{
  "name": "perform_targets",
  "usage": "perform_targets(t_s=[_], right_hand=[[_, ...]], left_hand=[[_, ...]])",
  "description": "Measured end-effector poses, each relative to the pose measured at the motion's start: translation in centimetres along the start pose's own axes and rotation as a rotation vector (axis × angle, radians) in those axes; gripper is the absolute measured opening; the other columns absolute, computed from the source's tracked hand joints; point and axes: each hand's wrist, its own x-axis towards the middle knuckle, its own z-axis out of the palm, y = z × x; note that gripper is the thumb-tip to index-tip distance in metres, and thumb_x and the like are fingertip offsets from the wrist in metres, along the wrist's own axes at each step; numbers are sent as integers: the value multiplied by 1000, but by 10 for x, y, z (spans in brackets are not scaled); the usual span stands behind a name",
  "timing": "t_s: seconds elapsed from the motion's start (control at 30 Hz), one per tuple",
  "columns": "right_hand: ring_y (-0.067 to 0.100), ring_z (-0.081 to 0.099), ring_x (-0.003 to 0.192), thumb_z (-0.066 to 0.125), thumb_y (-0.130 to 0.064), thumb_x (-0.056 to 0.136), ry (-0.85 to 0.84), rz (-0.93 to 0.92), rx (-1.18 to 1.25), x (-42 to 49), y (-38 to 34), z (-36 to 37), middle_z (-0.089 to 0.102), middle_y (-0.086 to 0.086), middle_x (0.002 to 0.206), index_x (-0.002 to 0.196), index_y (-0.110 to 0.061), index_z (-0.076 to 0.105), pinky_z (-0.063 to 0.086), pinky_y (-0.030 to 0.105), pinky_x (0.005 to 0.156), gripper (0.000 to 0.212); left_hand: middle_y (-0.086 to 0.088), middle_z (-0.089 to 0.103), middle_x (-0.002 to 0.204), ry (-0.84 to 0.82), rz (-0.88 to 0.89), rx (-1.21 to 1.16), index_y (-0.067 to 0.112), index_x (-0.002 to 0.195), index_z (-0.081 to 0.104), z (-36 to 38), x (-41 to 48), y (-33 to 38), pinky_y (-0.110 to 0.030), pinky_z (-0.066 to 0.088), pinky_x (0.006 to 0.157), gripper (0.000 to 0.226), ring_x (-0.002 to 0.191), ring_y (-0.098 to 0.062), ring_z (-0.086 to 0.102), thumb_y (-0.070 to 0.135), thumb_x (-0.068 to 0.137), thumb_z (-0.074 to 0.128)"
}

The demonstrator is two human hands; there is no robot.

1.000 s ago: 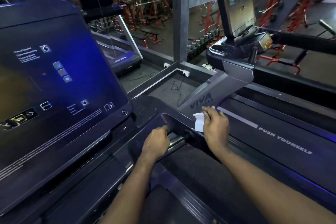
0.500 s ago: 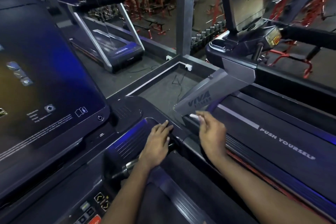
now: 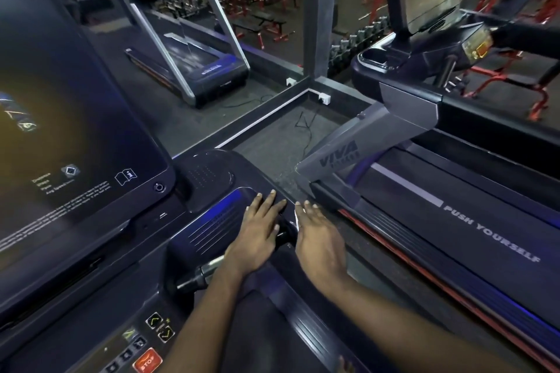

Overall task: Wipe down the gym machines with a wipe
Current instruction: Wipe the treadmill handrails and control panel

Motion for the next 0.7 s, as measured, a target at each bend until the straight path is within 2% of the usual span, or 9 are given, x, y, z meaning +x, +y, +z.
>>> perform_targets(t_s=[0.13, 0.3, 0.43, 0.57, 0.63, 0.7], right_hand=[[27, 60, 128, 69, -7, 85, -20, 15, -170, -15, -3, 3, 61, 15, 139, 140, -3, 57, 51, 38, 105, 57], [29, 57, 132, 60, -7, 86, -68, 29, -298, -34, -2, -5, 56, 18, 144, 145, 1, 49, 47, 42, 109, 60], [27, 51, 137, 60, -12, 88, -109, 42, -259, -14, -9, -7, 51, 18, 149, 149, 1, 43, 41, 39, 115, 64], [26, 34, 148, 41, -20, 105, -124, 138, -121, 4, -12, -18, 42, 9, 157, 153, -9, 40, 26, 45, 121, 50], [29, 38, 146, 43, -19, 103, -61, 174, -136, -10, -15, -22, 47, 11, 154, 150, -7, 46, 29, 45, 120, 48], [29, 43, 143, 47, -17, 101, -65, 132, -165, -30, -19, -18, 49, 14, 152, 148, -6, 48, 33, 45, 119, 49]], left_hand=[[1, 2, 170, -41, -3, 84, 22, 159, 25, 0, -1, 5, -48, -3, 125, 63, 156, -26, -7, 13, 101, 48], [-1, -9, 169, -73, 38, 180, 22, 161, 15, -2, -3, 8, -46, -9, 124, 68, 155, -25, -14, 17, 102, 48], [-2, -11, 169, -120, 85, 238, 22, 162, 11, -2, -3, 8, -48, -9, 124, 70, 155, -26, -14, 19, 102, 47], [-3, -9, 170, -139, 139, 264, 23, 162, 10, -1, -4, 7, -48, -8, 124, 70, 156, -25, -12, 18, 102, 46], [-3, -8, 170, -147, 159, 269, 22, 162, 9, 0, -4, 5, -47, -8, 124, 71, 156, -24, -12, 19, 102, 46], [-3, -8, 170, -140, 165, 274, 22, 162, 9, 0, -4, 3, -47, -7, 124, 71, 156, -24, -12, 18, 102, 46]])
